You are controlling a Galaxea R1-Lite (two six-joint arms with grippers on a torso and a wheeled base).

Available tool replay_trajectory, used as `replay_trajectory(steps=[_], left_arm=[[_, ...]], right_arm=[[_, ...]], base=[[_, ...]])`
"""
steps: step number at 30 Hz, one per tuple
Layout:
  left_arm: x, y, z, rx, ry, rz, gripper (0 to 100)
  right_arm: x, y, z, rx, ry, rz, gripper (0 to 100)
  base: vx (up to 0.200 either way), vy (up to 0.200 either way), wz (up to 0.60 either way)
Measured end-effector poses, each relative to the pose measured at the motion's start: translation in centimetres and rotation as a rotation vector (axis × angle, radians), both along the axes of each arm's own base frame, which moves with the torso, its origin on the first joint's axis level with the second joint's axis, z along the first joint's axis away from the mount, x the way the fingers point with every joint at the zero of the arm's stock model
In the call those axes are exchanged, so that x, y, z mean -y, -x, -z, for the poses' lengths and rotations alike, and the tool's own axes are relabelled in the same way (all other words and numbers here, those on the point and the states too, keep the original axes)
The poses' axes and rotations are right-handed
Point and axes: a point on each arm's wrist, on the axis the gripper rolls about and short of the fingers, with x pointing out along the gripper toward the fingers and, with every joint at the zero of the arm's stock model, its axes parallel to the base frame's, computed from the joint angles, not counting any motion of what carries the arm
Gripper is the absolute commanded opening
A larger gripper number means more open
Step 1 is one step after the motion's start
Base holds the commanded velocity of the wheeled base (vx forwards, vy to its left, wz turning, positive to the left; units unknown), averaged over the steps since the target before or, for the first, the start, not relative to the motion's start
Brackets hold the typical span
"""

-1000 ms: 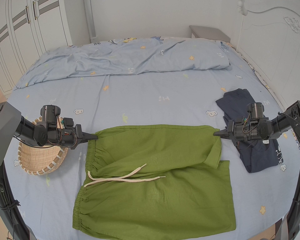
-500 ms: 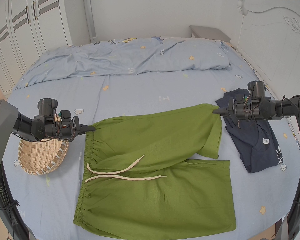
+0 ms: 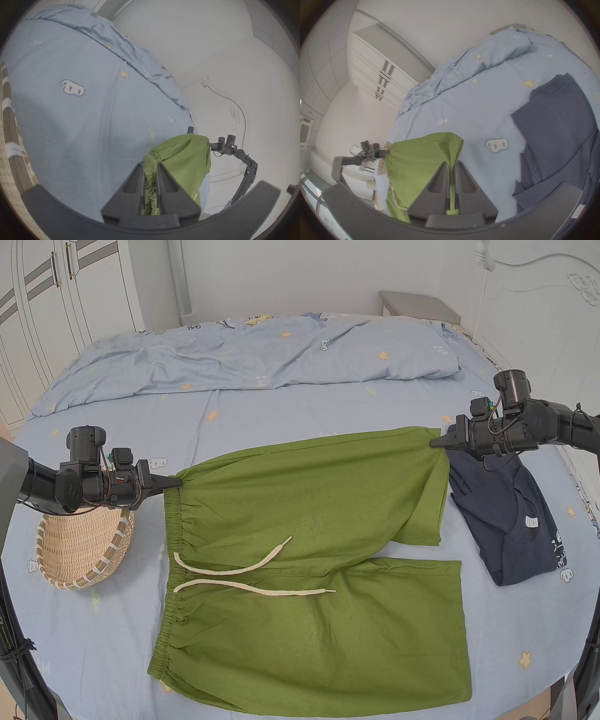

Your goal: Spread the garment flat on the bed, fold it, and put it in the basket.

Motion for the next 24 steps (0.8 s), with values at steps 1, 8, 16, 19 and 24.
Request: replay_trajectory(steps=[1, 8, 16, 19, 24], left_arm=[[0.0, 0.0, -0.1, 0.002, 0.0, 0.0, 0], [-0.2, -0.4, -0.9, 0.034, -0.008, -0.009, 0], [0.0, -1.3, -1.5, 0.063, -0.03, -0.038, 0], [-0.1, -1.7, -1.4, 0.067, -0.033, -0.041, 0], [-0.3, -2.0, -1.2, 0.066, -0.035, -0.049, 0]], right_arm=[[0.0, 0.1, 0.0, 0.003, 0.027, 0.012, 0], [0.0, -0.1, 0.1, 0.014, 0.085, 0.048, 0], [-0.5, -2.4, 2.1, 0.057, 0.114, 0.072, 0], [-0.9, -3.1, 3.2, 0.056, 0.119, 0.072, 0], [-2.0, -4.0, 5.2, 0.032, 0.13, 0.061, 0]], base=[[0.0, 0.0, 0.0], [0.0, 0.0, 0.0], [0.0, 0.0, 0.0], [0.0, 0.0, 0.0], [0.0, 0.0, 0.0]])
